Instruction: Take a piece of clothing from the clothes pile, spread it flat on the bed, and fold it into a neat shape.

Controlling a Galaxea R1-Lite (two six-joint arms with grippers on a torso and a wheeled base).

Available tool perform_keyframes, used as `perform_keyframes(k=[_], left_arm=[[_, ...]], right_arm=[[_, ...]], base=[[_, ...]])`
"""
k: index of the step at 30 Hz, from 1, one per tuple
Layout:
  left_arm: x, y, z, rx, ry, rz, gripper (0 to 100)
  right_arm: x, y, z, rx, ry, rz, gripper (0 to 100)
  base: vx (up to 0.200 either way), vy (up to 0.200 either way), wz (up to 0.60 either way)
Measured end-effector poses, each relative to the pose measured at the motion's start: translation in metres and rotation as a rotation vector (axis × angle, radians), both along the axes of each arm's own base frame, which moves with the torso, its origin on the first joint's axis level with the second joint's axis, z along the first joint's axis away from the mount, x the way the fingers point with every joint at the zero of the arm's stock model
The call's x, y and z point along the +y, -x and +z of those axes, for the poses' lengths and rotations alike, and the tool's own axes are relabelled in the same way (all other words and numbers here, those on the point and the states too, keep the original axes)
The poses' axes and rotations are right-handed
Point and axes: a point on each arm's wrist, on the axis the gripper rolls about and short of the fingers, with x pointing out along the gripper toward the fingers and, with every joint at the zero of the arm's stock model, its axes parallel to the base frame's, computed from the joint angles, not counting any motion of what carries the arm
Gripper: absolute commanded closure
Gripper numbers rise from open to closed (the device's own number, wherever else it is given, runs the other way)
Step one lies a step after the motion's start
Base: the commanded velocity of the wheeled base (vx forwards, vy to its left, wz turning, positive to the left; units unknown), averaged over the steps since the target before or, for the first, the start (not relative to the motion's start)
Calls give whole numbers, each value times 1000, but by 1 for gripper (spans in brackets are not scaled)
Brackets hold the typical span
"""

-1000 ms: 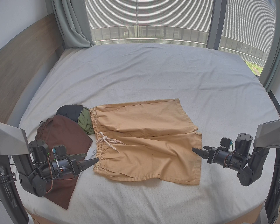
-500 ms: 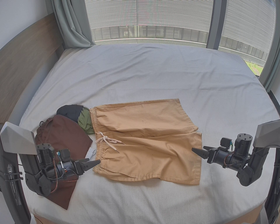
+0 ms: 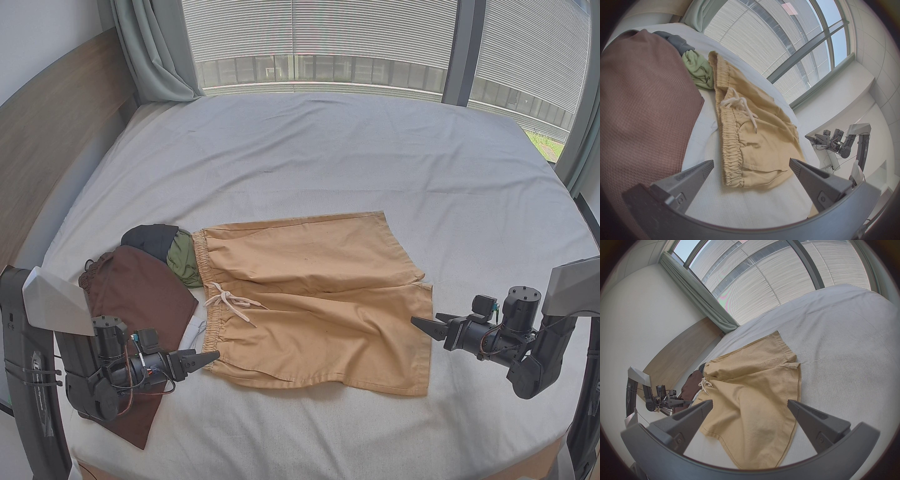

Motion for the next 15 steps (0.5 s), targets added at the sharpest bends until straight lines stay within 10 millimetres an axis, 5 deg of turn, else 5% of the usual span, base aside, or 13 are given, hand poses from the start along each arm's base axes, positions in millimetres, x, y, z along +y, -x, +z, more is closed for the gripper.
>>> perform_keyframes(k=[15], left_arm=[[-10, -7, -12, 98, 61, 60, 0]], right_arm=[[-1, -1, -1, 0, 0, -4, 0]], base=[[0, 0, 0]])
